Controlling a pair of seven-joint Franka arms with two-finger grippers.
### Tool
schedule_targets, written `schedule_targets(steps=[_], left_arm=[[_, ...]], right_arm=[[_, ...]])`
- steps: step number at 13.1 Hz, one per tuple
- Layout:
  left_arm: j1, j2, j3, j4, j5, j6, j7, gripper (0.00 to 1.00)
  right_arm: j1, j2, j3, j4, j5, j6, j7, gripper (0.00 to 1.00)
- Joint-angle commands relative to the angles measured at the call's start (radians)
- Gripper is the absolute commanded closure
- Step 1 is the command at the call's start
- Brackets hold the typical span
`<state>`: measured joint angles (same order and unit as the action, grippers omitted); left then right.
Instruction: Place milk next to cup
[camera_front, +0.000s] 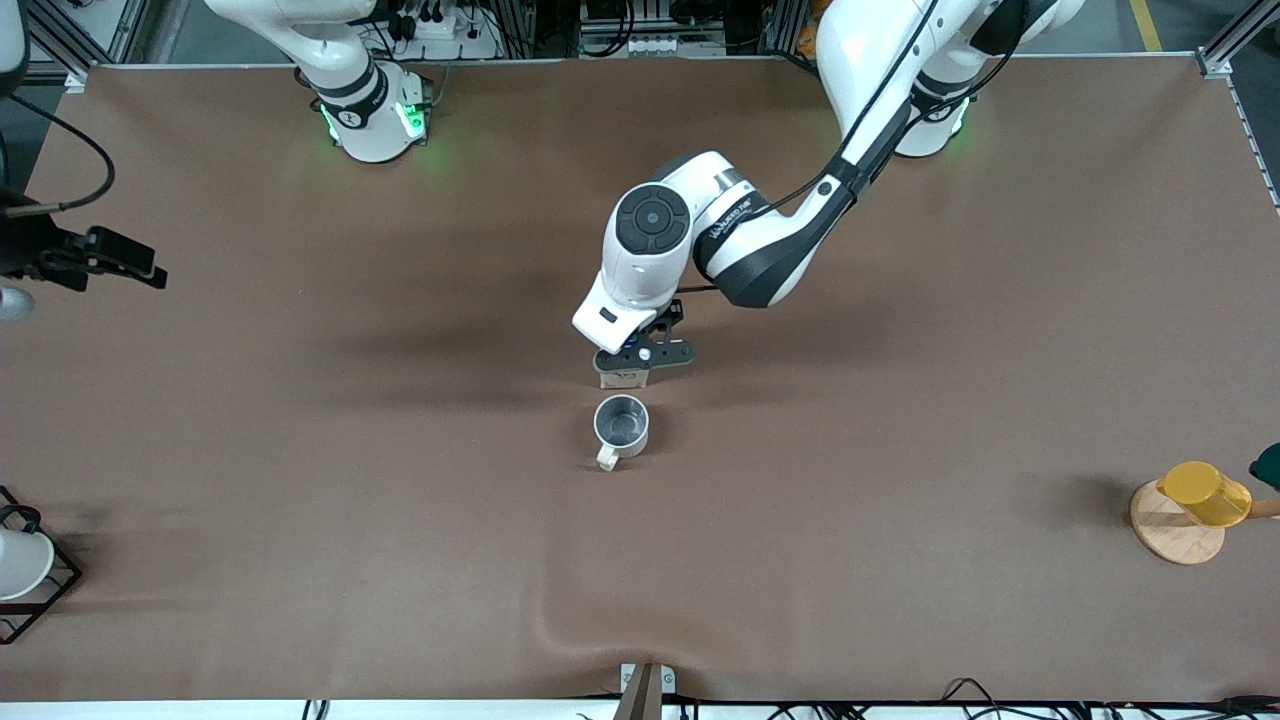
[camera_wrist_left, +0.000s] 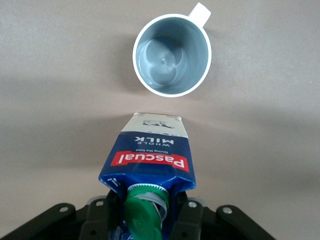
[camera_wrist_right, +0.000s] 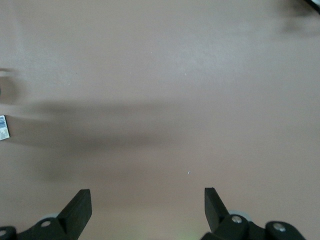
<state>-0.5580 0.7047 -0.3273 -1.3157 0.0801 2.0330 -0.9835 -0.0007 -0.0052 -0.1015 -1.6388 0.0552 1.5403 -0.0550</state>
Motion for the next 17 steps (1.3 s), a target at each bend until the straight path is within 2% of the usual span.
schedule_targets(steps=[1, 3, 6, 8, 10, 11, 12, 13, 17], left_arm=[[-0.011, 0.012, 0.013, 0.024, 0.023, -0.016, -0.024, 0.70], [-0.010, 0.009, 0.019, 0.023, 0.021, -0.025, -0.023, 0.70], [-0.010, 0.006, 0.019, 0.024, 0.020, -0.037, -0.024, 0.70], [-0.011, 0.006, 0.019, 0.024, 0.020, -0.059, -0.023, 0.70], [-0.013, 0.009, 0.021, 0.024, 0.021, -0.059, -0.021, 0.70], [-0.014, 0.010, 0.021, 0.024, 0.021, -0.059, -0.027, 0.51], [-0.014, 0.010, 0.021, 0.024, 0.021, -0.059, -0.030, 0.15], [-0.014, 0.006, 0.021, 0.024, 0.021, -0.059, -0.029, 0.00], [-0.011, -0.034, 0.017, 0.024, 0.021, -0.066, -0.029, 0.00]], right_arm=[[-0.022, -0.041, 0.022, -0.023, -0.011, -0.017, 0.060, 0.00], [-0.042, -0.033, 0.029, -0.004, -0.008, -0.034, 0.060, 0.00], [-0.090, -0.032, 0.088, 0.017, -0.009, -0.054, 0.054, 0.00], [-0.076, -0.032, 0.085, 0.045, -0.014, -0.054, 0.043, 0.00], [-0.058, -0.032, 0.085, 0.047, -0.056, -0.045, 0.024, 0.00], [-0.061, -0.030, 0.088, 0.054, -0.061, -0.045, 0.014, 0.00], [-0.062, -0.029, 0.088, 0.065, -0.061, -0.049, 0.012, 0.00], [-0.061, -0.029, 0.089, 0.066, -0.061, -0.052, 0.014, 0.00], [-0.055, -0.026, 0.086, 0.065, -0.057, -0.042, 0.014, 0.00]])
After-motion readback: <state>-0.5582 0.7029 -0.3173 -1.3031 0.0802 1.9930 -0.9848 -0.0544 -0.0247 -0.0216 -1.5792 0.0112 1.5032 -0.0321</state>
